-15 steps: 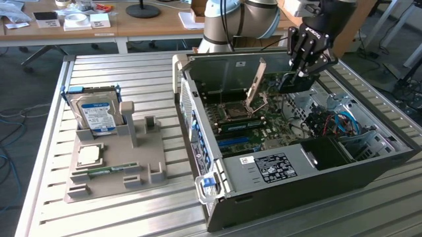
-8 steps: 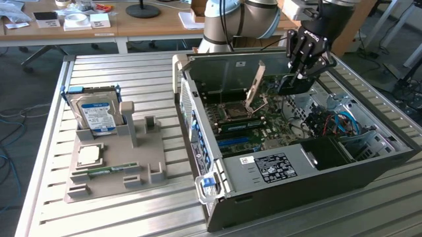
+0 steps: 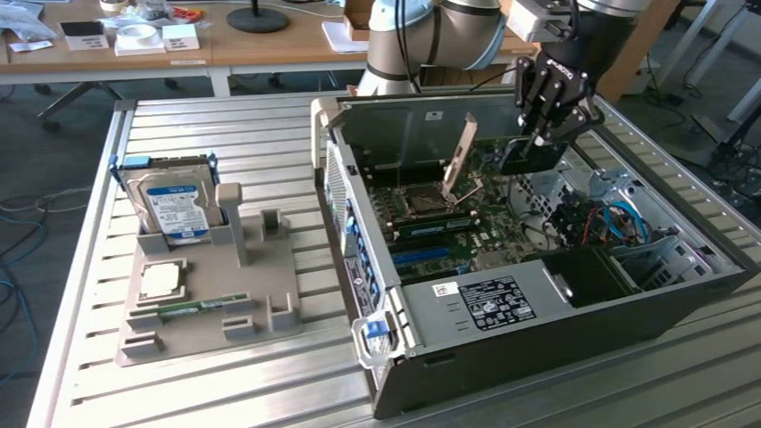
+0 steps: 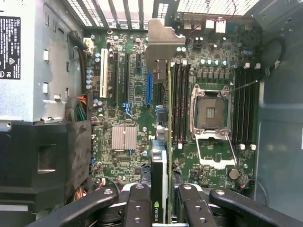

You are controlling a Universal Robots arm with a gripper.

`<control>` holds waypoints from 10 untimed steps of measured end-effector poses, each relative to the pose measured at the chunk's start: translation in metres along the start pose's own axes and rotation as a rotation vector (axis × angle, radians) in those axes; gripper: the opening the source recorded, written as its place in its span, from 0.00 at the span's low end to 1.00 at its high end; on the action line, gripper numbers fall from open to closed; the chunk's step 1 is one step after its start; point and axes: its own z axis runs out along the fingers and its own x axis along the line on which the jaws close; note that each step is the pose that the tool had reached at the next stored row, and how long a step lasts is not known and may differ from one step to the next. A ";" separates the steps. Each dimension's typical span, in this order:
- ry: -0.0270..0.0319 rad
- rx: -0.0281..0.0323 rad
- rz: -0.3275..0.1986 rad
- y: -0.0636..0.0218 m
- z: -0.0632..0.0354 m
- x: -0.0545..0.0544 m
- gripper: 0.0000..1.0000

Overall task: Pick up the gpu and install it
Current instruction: 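Insert the gpu into the slot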

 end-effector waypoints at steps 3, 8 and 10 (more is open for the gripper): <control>0.0000 0.0000 0.000 0.0000 0.0014 0.000 0.27; 0.0000 0.0000 0.000 -0.0001 0.0036 0.000 0.27; 0.0000 0.0000 0.000 -0.0001 0.0045 0.000 0.27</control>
